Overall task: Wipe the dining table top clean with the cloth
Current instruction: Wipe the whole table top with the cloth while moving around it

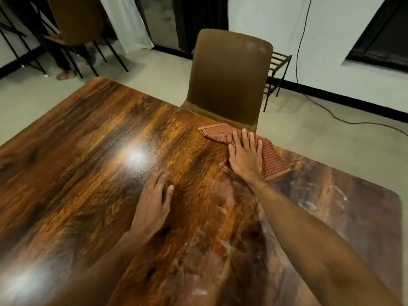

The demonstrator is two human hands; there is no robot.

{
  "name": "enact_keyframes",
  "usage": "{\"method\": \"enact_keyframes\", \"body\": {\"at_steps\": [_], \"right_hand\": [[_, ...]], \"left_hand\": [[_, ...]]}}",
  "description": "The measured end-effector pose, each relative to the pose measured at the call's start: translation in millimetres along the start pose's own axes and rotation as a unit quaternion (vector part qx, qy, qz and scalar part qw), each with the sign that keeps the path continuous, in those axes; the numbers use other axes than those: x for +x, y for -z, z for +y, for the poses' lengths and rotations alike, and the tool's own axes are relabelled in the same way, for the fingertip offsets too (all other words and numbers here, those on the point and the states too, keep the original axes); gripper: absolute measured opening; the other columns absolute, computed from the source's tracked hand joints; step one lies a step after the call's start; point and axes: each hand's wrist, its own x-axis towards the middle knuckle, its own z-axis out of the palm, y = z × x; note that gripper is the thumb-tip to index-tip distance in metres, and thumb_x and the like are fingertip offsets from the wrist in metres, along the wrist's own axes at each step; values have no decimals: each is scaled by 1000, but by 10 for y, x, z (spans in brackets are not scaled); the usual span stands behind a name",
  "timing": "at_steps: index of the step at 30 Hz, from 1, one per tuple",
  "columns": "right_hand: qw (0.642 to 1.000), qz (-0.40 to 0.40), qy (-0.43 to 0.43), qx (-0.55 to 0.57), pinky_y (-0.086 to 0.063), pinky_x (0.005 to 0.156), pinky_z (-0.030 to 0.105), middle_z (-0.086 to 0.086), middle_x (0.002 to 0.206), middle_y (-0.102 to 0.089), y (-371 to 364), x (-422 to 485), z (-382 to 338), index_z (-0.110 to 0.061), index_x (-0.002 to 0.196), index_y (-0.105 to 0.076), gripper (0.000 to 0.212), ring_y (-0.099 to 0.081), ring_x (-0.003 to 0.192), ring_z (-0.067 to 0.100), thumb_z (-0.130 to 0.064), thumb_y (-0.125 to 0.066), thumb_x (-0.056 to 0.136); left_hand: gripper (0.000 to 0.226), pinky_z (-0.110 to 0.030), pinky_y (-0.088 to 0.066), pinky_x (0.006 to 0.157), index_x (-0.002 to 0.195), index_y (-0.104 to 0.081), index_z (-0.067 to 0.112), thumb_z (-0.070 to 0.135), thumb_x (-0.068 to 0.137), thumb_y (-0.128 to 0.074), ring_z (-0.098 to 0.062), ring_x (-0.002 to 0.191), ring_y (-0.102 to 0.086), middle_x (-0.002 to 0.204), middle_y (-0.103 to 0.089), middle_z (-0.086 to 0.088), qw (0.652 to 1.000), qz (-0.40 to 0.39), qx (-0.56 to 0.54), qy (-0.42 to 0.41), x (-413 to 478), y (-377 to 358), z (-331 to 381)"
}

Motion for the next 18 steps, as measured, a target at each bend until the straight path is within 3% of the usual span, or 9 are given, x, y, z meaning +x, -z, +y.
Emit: {"method": "enact_keyframes", "body": {"at_steps": [2,5,7,10,13,18], "right_hand": [[1000,-10,-8,5,11,127,53,3,174,3,7,-180,-75,-32,165,-8,60,7,160,29,-52,-16,109],[993,-51,101,-10,17,124,49,0,174,8,-132,-484,-208,-34,164,-6,59,12,159,28,-52,-14,109],[987,-62,147,-18,14,125,47,-2,174,0,-104,-585,-22,-36,164,-10,57,5,160,24,-52,-15,109],[997,-42,55,-19,4,128,54,1,172,-16,24,-632,339,-37,163,-16,56,-9,159,27,-52,-17,109],[998,-32,39,-28,8,126,58,0,174,-5,31,-966,189,-35,164,-11,58,1,160,31,-52,-16,108],[949,-94,291,-76,0,125,61,-2,173,-14,-243,-1979,-479,-37,163,-19,57,-4,160,29,-51,-21,108]], "left_hand": [[58,-46,-28,122,155,-33,19,47,104,-31,-19,150,-28,164,-27,0,1000,-10,6,-1,-54,-17,102],[59,-43,-26,123,154,-35,17,47,103,-30,-20,150,-28,163,-29,-2,1000,-18,14,4,-125,-47,191],[58,-42,-26,123,154,-36,18,47,103,-31,-21,150,-28,163,-30,-2,1000,-18,15,5,-183,-52,203],[61,-43,-28,122,154,-37,15,48,103,-30,-21,149,-30,162,-32,-3,1000,-14,20,10,-320,-26,126],[61,-43,-29,122,154,-36,16,49,103,-28,-22,149,-31,162,-31,-3,999,-7,19,26,-507,-15,6],[59,-40,-26,123,154,-35,20,51,105,-28,-20,150,-28,163,-31,-2,997,13,-1,81,-1021,-32,-195]]}}
